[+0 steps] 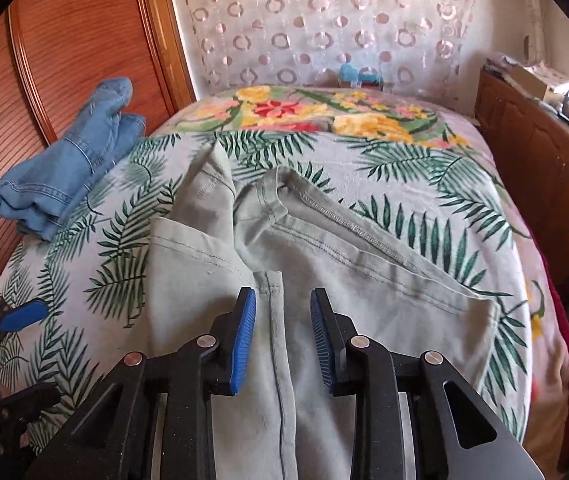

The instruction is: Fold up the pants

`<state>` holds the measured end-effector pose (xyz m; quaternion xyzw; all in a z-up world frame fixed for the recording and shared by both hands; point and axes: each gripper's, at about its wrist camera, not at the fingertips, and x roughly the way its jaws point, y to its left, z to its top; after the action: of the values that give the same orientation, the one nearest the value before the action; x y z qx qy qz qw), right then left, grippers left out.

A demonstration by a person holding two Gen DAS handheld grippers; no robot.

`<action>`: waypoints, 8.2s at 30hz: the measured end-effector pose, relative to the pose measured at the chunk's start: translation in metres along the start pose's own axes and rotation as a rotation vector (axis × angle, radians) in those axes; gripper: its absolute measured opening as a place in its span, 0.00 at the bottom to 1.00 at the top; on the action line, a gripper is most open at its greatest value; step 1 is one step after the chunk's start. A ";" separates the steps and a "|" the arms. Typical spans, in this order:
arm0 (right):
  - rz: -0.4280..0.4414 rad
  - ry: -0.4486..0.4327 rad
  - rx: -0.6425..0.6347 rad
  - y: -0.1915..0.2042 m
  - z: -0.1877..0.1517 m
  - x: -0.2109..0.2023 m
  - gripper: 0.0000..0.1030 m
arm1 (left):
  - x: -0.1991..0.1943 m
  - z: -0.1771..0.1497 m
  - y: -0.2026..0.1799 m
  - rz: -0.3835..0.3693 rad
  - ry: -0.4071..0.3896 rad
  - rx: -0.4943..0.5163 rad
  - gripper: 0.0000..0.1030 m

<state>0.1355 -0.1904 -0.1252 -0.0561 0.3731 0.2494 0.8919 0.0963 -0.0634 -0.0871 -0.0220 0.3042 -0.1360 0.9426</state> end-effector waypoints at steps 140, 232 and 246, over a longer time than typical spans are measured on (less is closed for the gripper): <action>-0.139 -0.078 0.156 0.018 -0.151 -0.123 0.39 | -0.011 -0.029 -0.047 -0.224 0.236 0.110 0.26; 0.011 -0.479 -0.150 0.044 0.220 -0.145 0.06 | -0.034 0.220 0.091 0.026 -0.195 0.076 0.09; 0.049 -0.193 -0.137 0.083 0.136 -0.110 0.07 | -0.013 0.081 0.085 -0.022 0.045 0.010 0.09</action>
<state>0.1163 -0.1235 0.0556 -0.0833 0.2686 0.3003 0.9114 0.1541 0.0189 -0.0246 -0.0176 0.3246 -0.1482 0.9340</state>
